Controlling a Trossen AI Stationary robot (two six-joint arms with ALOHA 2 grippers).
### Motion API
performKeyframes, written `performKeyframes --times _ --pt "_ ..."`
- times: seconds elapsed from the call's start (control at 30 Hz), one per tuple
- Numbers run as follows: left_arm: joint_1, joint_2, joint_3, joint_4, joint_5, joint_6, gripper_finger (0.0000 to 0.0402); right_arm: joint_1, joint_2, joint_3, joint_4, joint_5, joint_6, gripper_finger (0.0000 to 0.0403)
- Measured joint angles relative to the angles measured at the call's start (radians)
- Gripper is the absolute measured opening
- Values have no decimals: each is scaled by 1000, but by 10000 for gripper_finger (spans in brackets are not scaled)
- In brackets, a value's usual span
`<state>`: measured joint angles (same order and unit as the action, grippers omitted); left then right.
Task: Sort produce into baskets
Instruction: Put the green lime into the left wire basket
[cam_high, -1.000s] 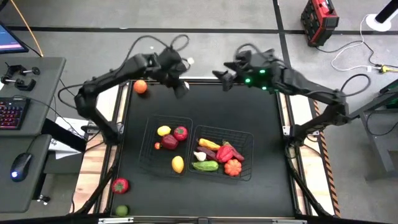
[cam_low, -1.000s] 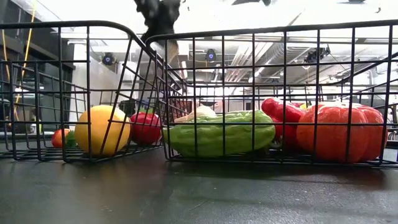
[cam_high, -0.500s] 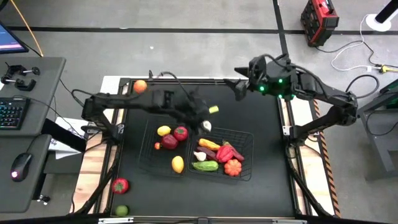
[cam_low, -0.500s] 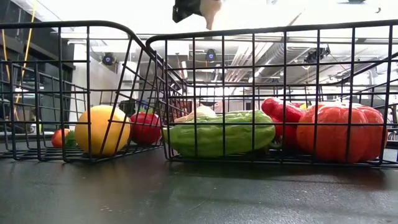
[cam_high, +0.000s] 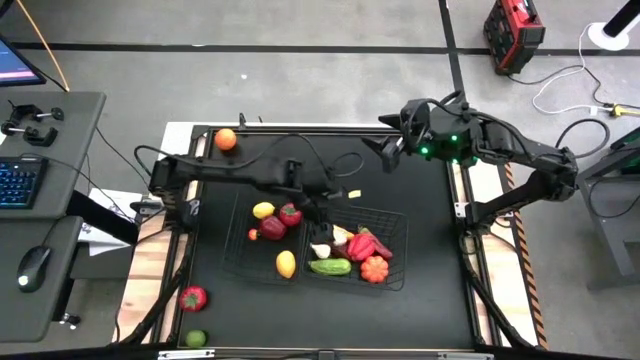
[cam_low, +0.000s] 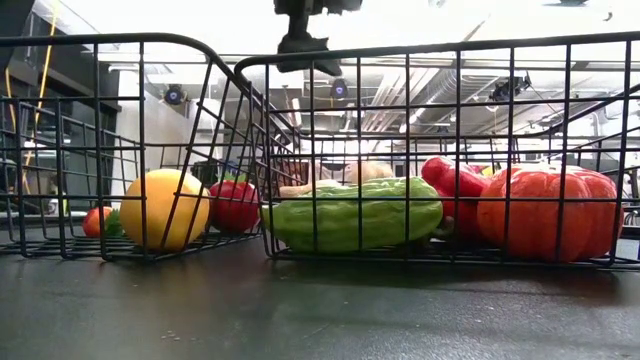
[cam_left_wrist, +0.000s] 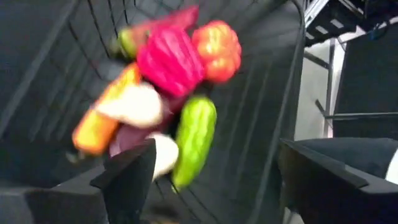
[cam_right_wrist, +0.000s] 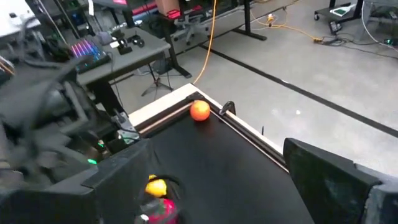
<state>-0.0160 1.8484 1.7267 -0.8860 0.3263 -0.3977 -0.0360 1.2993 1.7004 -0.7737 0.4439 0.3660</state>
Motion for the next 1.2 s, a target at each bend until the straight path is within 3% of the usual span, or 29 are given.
performKeyframes --times 0.13,0.3,0.47,0.77,1.03,1.2 --pt "-77 -56 0 -117 -65 -75 320 0 3 0 -15 0 -8 353" --pt "-253 -129 0 -382 -294 -187 317 -3 3 0 -51 -3 -32 353" --pt "-471 -183 0 -534 -278 -326 317 -3 3 0 -79 -49 8 353" --pt "-797 -170 -15 -508 -276 -387 317 -2 10 0 -83 -123 105 353" --pt "-986 -166 -265 -215 -238 -581 317 37 41 -1 -94 -217 160 353" --pt "-1035 -166 -377 -156 -197 -682 316 88 44 -1 -95 -202 246 353"
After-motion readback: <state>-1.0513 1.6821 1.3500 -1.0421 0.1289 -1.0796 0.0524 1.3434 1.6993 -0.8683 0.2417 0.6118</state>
